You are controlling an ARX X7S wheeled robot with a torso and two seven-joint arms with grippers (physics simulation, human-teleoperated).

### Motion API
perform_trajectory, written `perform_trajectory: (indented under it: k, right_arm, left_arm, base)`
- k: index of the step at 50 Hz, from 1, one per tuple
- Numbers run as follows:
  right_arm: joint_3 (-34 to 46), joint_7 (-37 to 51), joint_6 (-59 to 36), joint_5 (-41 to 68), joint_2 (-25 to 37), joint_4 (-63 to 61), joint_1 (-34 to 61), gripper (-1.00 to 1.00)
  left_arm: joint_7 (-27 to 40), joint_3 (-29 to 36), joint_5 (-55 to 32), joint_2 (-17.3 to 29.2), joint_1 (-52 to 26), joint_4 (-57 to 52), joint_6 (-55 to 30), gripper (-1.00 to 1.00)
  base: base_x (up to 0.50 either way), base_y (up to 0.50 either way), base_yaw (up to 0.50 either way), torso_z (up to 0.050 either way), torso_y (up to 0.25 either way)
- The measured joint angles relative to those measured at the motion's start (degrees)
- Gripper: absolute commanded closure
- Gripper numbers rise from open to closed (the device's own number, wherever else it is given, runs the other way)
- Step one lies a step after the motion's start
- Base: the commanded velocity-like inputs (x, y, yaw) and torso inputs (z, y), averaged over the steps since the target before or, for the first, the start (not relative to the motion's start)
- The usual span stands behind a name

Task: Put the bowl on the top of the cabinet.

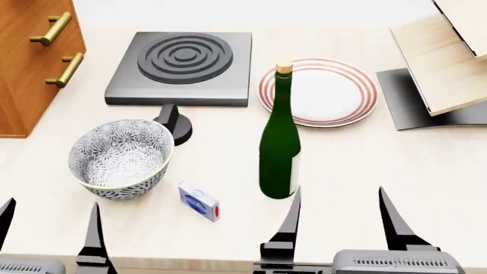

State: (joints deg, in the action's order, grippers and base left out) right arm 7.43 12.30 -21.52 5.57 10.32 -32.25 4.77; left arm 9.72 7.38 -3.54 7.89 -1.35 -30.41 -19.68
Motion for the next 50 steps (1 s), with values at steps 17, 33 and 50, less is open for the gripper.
perform_trajectory:
  k: [17, 33, 50]
  right_arm:
    - [-0.49, 0.9, 0.81, 1.44, -0.01, 0.54, 0.0, -1.0]
    - [0.21, 1.93, 0.72, 1.01, 0.57, 1.07, 0.44, -1.0]
    - [1.13, 2.36, 0.78, 1.23, 1.13, 1.27, 0.53, -1.0]
  left_arm:
    - [0.89, 0.29, -0.98, 0.89, 0.15, -0.68, 0.16, -1.0]
    - [1.68, 0.6, -1.82, 1.5, 0.07, -1.12, 0.11, -1.0]
    - [2.49, 1.03, -2.31, 2.24, 0.05, -1.41, 0.05, -1.0]
  base:
    - [0.0, 0.17, 0.0, 0.0, 0.0]
    - [0.0, 0.45, 0.0, 0.0, 0.0]
    - [0.0, 0.4, 0.0, 0.0, 0.0]
